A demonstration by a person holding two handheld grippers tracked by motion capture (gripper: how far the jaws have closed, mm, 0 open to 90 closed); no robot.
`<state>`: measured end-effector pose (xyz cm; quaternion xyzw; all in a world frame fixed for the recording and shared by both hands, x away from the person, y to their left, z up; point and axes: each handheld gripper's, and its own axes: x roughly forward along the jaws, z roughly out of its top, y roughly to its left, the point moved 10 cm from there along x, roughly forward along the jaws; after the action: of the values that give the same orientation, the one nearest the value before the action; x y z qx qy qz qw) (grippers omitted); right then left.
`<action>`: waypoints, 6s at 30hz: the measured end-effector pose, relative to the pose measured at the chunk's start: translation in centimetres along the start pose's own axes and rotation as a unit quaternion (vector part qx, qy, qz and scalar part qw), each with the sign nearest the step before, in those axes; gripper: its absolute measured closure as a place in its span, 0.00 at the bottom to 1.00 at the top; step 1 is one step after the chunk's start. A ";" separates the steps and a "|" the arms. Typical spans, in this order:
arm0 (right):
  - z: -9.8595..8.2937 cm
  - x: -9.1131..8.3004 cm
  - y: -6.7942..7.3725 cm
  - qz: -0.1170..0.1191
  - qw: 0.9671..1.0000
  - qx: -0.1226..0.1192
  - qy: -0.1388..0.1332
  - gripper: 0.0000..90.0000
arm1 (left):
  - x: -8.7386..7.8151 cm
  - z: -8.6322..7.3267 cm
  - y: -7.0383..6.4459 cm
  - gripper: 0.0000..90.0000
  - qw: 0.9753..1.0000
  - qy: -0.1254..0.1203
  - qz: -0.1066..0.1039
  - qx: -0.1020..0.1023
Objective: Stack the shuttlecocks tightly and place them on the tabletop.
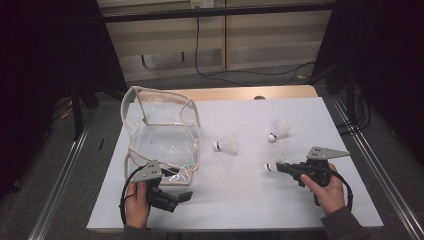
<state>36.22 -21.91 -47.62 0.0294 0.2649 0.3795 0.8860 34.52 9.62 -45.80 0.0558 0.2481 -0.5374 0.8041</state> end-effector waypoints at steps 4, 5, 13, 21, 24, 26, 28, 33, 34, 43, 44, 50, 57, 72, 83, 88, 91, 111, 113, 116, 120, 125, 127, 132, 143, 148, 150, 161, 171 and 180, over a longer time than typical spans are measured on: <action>0.4 0.0 0.0 0.000 1.000 0.000 -0.002 1.00 | 0.0 0.0 0.0 0.06 1.000 0.001 -0.001 0.000; 0.5 0.0 0.0 0.000 1.000 -0.002 -0.003 1.00 | 0.0 0.0 0.0 0.06 1.000 0.001 -0.001 0.000; 0.9 0.3 -0.2 0.001 1.000 0.004 -0.004 1.00 | 0.0 0.0 -0.1 0.06 1.000 0.001 -0.002 -0.001; 1.4 0.6 -0.3 0.001 1.000 0.007 -0.003 1.00 | 0.0 0.0 -0.1 0.05 1.000 0.001 -0.003 -0.001; 1.5 0.7 -0.3 0.001 1.000 0.008 -0.003 1.00 | 0.0 0.0 -0.1 0.05 1.000 0.001 -0.003 -0.001; 1.7 0.8 -0.3 0.002 1.000 0.009 -0.003 1.00 | 0.0 0.0 -0.1 0.05 1.000 0.000 -0.002 -0.001; 1.8 0.9 -0.3 0.001 1.000 0.006 -0.003 1.00 | 0.0 0.0 -0.1 0.05 1.000 0.001 -0.003 -0.001; 2.0 1.1 -0.4 0.001 1.000 0.010 -0.001 1.00 | 0.0 0.0 -0.1 0.05 1.000 0.002 -0.003 0.000; 2.0 1.2 -0.4 0.001 1.000 0.010 -0.001 1.00 | 0.0 0.0 -0.1 0.05 1.000 0.002 -0.003 -0.001; 2.3 1.3 -0.8 -0.002 1.000 0.015 -0.002 1.00 | -0.1 0.0 -0.1 0.05 1.000 0.003 -0.003 -0.001; 2.3 1.3 -0.8 -0.002 1.000 0.014 -0.002 1.00 | 0.0 0.0 -0.1 0.05 1.000 0.002 -0.004 -0.001; 2.5 1.5 -0.8 -0.003 1.000 0.014 -0.003 1.00 | 0.0 0.0 -0.1 0.05 1.000 0.001 -0.003 -0.001; 2.7 1.8 -1.0 -0.006 1.000 0.013 -0.003 1.00 | -0.1 0.0 -0.1 0.05 1.000 0.003 -0.004 -0.001; 3.8 2.4 -1.2 -0.015 1.000 0.007 -0.005 1.00 | 0.0 0.0 -0.1 0.05 1.000 -0.001 -0.004 -0.002; 4.5 2.8 -1.4 -0.017 1.000 0.009 -0.008 1.00 | 0.0 0.0 -0.1 0.05 1.000 0.000 -0.003 -0.002; 4.9 3.0 -1.5 -0.022 1.000 0.007 -0.007 1.00 | 0.0 -0.1 -0.1 0.05 1.000 0.000 -0.003 0.000; 5.1 3.2 -1.6 -0.024 1.000 0.008 -0.009 1.00 | 0.0 -0.1 -0.1 0.05 1.000 0.000 -0.003 -0.001; 5.9 4.4 -1.8 -0.030 0.999 0.014 -0.013 1.00 | 0.0 0.0 -0.1 0.05 1.000 -0.002 -0.003 -0.001; 6.0 4.5 -1.9 -0.031 0.999 0.016 -0.015 1.00 | 0.0 0.0 -0.1 0.05 1.000 -0.001 -0.004 -0.001; 6.0 4.7 -2.0 -0.033 0.999 0.017 -0.013 1.00 | 0.0 0.0 -0.1 0.05 1.000 -0.002 -0.004 -0.001; 6.0 4.9 -2.0 -0.034 0.999 0.016 -0.013 1.00 | 0.1 0.0 -0.1 0.05 1.000 -0.002 -0.004 0.000; 6.0 5.1 -2.1 -0.035 0.999 0.018 -0.014 1.00 | 0.0 0.0 -0.1 0.05 1.000 -0.001 -0.003 0.000; 6.0 5.2 -2.1 -0.034 0.999 0.019 -0.015 1.00 | 0.0 0.0 -0.1 0.05 1.000 -0.001 -0.003 0.000; 6.0 5.5 -2.1 -0.035 0.999 0.021 -0.015 1.00 | 0.1 0.0 -0.1 0.05 1.000 -0.001 -0.003 -0.001; 5.9 6.3 -1.8 -0.033 0.999 0.020 -0.014 1.00 | 0.1 0.0 -0.1 0.05 1.000 -0.001 -0.003 0.000; 5.9 6.5 -2.1 -0.038 0.999 0.018 -0.011 1.00 | 0.1 -0.1 -0.1 0.05 1.000 -0.001 -0.003 0.001; 5.9 6.6 -2.3 -0.040 0.999 0.020 -0.012 1.00 | 0.1 0.0 -0.1 0.05 1.000 -0.002 -0.004 0.000; 5.8 7.1 -2.4 -0.040 0.999 0.024 -0.010 1.00 | 0.1 -0.1 -0.1 0.05 1.000 -0.001 -0.002 0.000; 6.0 8.0 -2.0 -0.038 0.999 0.018 -0.007 1.00 | 0.1 -0.1 -0.1 0.05 1.000 -0.001 -0.001 0.000; 6.0 8.5 -2.1 -0.039 0.999 0.023 -0.011 1.00 | 0.1 -0.1 -0.1 0.05 1.000 0.000 -0.002 0.000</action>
<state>45.39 -16.66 -46.75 0.0437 0.2652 0.3384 0.9018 34.45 9.50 -45.90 0.0554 0.2481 -0.5391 0.8030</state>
